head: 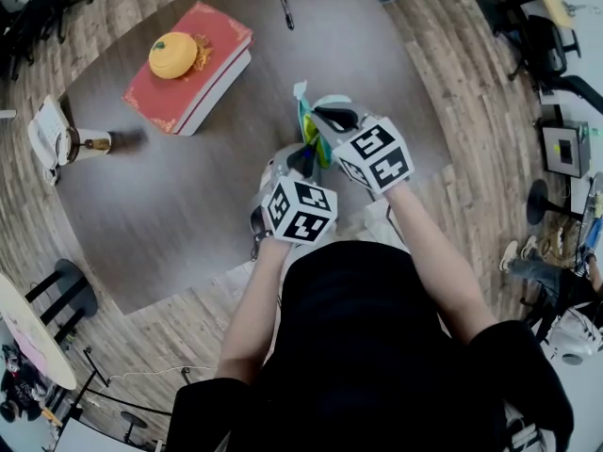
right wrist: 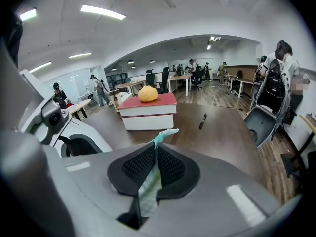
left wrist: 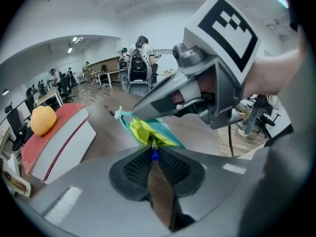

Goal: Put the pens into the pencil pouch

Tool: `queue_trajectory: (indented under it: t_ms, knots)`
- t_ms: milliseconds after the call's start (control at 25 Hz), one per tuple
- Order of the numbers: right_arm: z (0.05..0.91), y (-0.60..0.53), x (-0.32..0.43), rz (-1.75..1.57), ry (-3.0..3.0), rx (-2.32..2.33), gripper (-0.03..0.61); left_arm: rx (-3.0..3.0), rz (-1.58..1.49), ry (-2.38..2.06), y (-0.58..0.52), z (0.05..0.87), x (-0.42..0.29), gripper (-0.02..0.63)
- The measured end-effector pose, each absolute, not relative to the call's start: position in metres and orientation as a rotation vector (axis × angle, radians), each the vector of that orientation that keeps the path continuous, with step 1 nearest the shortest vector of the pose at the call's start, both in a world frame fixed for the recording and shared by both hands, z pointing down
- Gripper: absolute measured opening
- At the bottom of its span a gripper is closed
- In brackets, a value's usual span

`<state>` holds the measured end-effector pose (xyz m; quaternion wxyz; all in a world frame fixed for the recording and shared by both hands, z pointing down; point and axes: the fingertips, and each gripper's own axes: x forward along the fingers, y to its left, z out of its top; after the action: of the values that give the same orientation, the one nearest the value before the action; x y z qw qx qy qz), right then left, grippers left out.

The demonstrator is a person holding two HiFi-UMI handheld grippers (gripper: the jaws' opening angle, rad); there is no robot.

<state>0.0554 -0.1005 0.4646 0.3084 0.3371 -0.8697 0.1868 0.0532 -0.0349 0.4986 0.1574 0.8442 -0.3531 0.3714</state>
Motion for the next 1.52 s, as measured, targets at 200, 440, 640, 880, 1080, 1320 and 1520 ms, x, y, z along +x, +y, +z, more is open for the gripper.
queue_trajectory:
  t_ms: [200,440,640,880,1080,1320,1520]
  knots:
    - [0.462,-0.103,0.058,0.492,-2.302,0.897,0.028,2.443,1.072,-1.008,-0.035,0.496,0.059,0.068]
    - [0.461,-0.104,0.062,0.490,-2.305,0.906,0.028,2.452,1.067,-1.022,-0.035,0.494,0.058,0.077]
    - [0.455,-0.108,0.064,0.467,-2.314,0.927,0.026,2.467,1.070,-1.042,-0.032,0.483,0.054,0.084]
    - [0.450,-0.110,0.065,0.458,-2.320,0.924,0.025,2.453,1.037,-1.100,-0.030,0.470,0.036,0.083]
    - [0.442,-0.113,0.063,0.443,-2.340,0.937,0.025,2.415,1.026,-1.159,-0.029,0.467,0.018,0.080]
    - [0.432,-0.111,0.052,0.424,-2.375,0.916,0.025,2.395,0.971,-1.254,-0.031,0.456,-0.002,0.058]
    - [0.419,-0.110,0.035,0.387,-2.417,0.901,0.025,2.379,0.935,-1.328,-0.030,0.446,-0.020,0.042]
